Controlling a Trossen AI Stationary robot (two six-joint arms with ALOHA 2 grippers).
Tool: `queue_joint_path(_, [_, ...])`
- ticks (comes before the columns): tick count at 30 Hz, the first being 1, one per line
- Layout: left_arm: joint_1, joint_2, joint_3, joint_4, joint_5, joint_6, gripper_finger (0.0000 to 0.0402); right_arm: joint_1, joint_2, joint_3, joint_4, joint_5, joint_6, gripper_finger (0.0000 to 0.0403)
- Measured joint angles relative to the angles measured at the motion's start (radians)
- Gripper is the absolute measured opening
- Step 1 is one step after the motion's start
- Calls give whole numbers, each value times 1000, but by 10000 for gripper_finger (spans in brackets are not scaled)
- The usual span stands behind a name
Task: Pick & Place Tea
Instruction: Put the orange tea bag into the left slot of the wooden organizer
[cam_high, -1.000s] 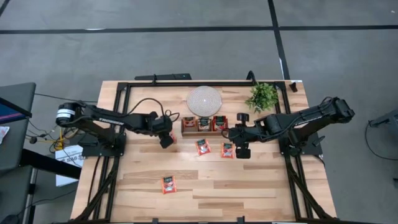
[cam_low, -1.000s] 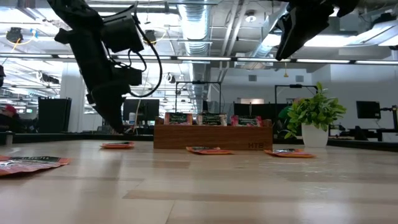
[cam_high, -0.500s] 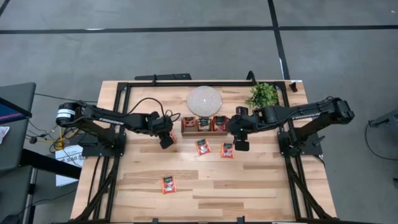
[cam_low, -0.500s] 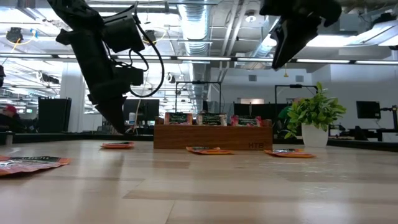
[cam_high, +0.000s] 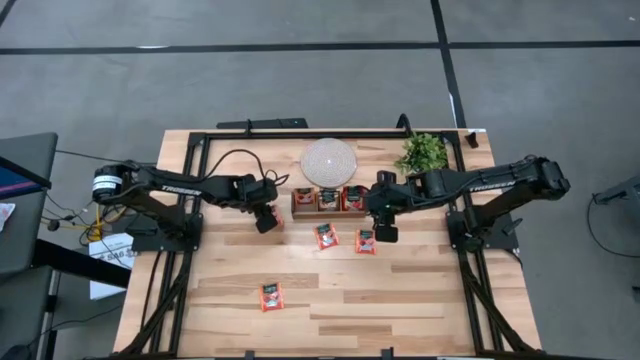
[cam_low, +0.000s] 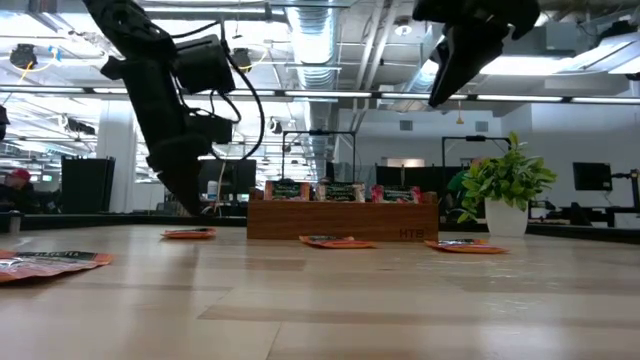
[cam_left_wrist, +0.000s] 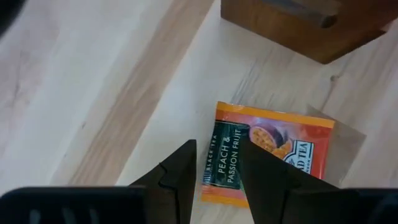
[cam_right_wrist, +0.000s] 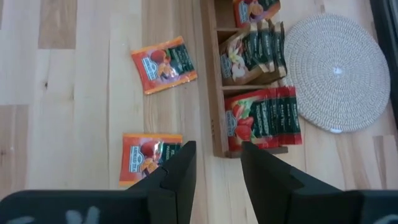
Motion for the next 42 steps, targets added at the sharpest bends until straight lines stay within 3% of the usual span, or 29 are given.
queue_joint_path(17, [12,152,4,70,86,31,108,-14,0,0,26,-7,-30,118])
queue_joint_path(26, [12,151,3,39,110,-21,17,-53,0,0,2,-7,-35,118])
queue_joint_path(29, [12,150,3,29,120,-17,4,-73,-4,0,-1,-4,-28,118])
queue_joint_path(38, [11,103,-4,5,100,-24,0,-128,-157,-10,15,1,-6,118])
queue_joint_path(42, [10,28,-3,-56,57,-48,0,-151,-309,-117,106,-5,24,118])
